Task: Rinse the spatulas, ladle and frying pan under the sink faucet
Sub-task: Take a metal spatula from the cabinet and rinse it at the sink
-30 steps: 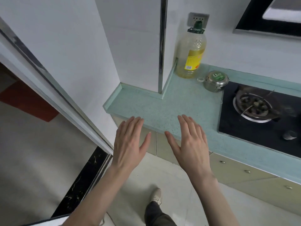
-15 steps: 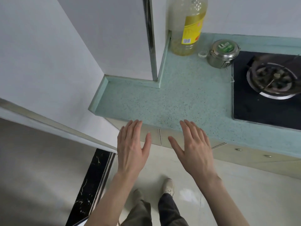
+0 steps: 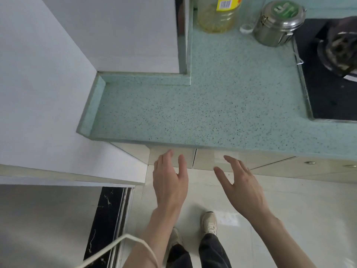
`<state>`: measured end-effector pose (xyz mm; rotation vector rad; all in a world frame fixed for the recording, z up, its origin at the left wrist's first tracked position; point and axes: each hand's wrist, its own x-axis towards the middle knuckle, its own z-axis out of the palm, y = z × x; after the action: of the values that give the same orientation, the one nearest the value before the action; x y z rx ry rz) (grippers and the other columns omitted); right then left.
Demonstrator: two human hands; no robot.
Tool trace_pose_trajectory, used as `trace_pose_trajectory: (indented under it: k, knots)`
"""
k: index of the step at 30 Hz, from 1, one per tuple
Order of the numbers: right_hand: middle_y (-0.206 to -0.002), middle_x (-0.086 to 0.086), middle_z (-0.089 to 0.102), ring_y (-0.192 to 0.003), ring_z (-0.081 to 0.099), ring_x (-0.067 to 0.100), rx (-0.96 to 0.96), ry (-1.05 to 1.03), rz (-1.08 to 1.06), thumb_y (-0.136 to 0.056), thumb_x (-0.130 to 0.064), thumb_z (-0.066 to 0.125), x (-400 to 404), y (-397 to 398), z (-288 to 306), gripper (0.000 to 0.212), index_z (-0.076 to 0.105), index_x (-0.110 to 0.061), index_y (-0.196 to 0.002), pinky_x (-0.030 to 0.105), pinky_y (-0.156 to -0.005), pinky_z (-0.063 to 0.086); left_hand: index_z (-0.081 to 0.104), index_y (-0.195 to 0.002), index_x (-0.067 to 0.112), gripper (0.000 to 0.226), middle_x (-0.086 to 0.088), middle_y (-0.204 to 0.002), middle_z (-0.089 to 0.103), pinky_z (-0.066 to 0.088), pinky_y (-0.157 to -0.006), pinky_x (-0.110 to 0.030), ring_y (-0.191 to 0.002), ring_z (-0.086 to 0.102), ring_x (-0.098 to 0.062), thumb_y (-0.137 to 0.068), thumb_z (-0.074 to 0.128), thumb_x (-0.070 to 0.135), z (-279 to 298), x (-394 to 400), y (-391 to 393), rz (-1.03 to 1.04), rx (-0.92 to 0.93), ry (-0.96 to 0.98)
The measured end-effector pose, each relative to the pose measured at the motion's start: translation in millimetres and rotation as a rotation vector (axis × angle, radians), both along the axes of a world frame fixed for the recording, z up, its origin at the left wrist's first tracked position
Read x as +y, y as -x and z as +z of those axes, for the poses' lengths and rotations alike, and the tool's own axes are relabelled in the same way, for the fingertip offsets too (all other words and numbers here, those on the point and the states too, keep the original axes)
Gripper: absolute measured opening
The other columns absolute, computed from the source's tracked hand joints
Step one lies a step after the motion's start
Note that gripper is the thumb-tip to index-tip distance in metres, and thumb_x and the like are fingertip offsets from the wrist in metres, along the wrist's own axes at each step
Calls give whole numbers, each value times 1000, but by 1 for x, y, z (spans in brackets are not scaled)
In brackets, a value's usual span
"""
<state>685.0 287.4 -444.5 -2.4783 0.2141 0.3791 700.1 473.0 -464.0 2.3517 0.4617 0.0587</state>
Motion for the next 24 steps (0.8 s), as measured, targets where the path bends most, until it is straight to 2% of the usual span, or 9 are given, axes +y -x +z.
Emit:
trace_pose_trajectory:
  k: [3,7,11,14,21,24]
  knots:
    - [-136,-6,63,-122,60,13,103,-367,-314,-105,-42,52,11,-14,-20,40,55,-24,-141,32,-100,45,59,-129,22,30,11,-125,65,39,-95,-21,-120,57,-9,-106,42,32,-22,0,-9,106,101,345]
    - [-122,4,72,-112,70,20,214,-895,-839,-106,-17,53,31,-34,-41,26,59,-14,-131,41,-102,54,60,-126,19,30,5,-118,69,49,-103,-34,-116,64,-13,-104,41,14,-43,1,-26,295,166,758]
    - [-123,12,73,-111,73,26,167,-1261,-1053,-107,-3,46,42,-53,-50,28,58,-3,-132,37,-94,58,64,-98,16,26,-6,-113,72,56,-96,-38,-110,70,-21,-103,42,3,-46,0,-45,405,121,985]
    - [-121,12,73,-112,73,27,155,-1380,-1089,-106,4,41,46,-62,-54,27,63,-4,-119,36,-92,58,63,-92,14,24,-6,-103,73,56,-95,-38,-105,73,-22,-102,46,1,-48,2,-53,421,102,1042]
    - [-99,14,68,-96,71,27,130,-1536,-1175,-104,9,42,51,-68,-66,23,57,-7,-100,36,-98,57,68,-107,9,24,-12,-113,76,56,-96,-35,-103,75,-19,-98,49,-5,-46,-4,-57,387,140,1238]
    - [-107,15,67,-106,70,28,160,-1556,-1185,-104,10,39,51,-70,-67,24,59,-3,-109,38,-103,54,67,-108,5,25,-13,-114,76,55,-99,-36,-104,75,-20,-96,50,-9,-42,-16,-56,376,175,1271]
